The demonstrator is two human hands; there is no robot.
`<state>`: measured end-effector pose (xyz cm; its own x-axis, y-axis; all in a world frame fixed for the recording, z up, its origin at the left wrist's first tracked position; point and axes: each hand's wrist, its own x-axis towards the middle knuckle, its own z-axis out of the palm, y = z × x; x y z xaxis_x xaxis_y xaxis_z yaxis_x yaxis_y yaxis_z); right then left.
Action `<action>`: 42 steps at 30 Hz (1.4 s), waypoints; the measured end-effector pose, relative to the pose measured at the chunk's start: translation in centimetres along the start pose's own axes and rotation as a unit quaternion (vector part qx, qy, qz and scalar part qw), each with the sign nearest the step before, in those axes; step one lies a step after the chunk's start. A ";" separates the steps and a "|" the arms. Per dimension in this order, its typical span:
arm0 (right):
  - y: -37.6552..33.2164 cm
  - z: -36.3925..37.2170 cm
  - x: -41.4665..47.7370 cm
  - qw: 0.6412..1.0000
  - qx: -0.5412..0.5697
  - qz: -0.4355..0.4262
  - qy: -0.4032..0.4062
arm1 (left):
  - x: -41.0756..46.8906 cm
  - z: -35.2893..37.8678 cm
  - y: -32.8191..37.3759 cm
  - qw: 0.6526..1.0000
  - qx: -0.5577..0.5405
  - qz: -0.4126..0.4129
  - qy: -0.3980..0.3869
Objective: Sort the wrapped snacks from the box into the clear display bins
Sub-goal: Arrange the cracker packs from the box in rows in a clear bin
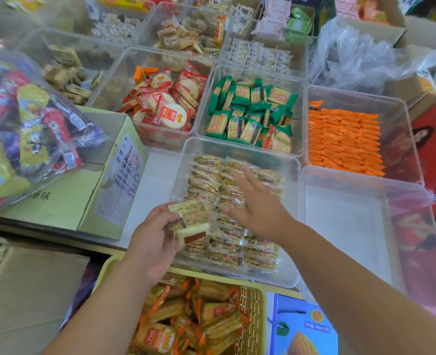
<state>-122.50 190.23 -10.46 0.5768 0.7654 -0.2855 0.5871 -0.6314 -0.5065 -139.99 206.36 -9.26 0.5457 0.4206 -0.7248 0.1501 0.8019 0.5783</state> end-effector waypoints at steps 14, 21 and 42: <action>-5.9 0.8 -12.4 0.915 0.396 0.040 0.069 | -8.6 0.8 -2.5 0.971 0.211 0.056 -0.099; -7.0 1.1 -15.5 0.808 0.584 0.077 -0.001 | -11.7 -0.1 -3.6 0.965 0.206 0.154 -0.046; -13.4 5.8 -13.2 0.845 0.450 0.213 0.197 | -7.6 -8.0 1.1 0.921 0.337 0.096 -0.169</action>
<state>-141.31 189.34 -4.62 0.8751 0.2807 -0.3941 -0.2877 -0.3531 -0.8903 -150.58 207.44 -6.09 0.8242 0.2798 -0.4923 0.4396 0.2319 0.8677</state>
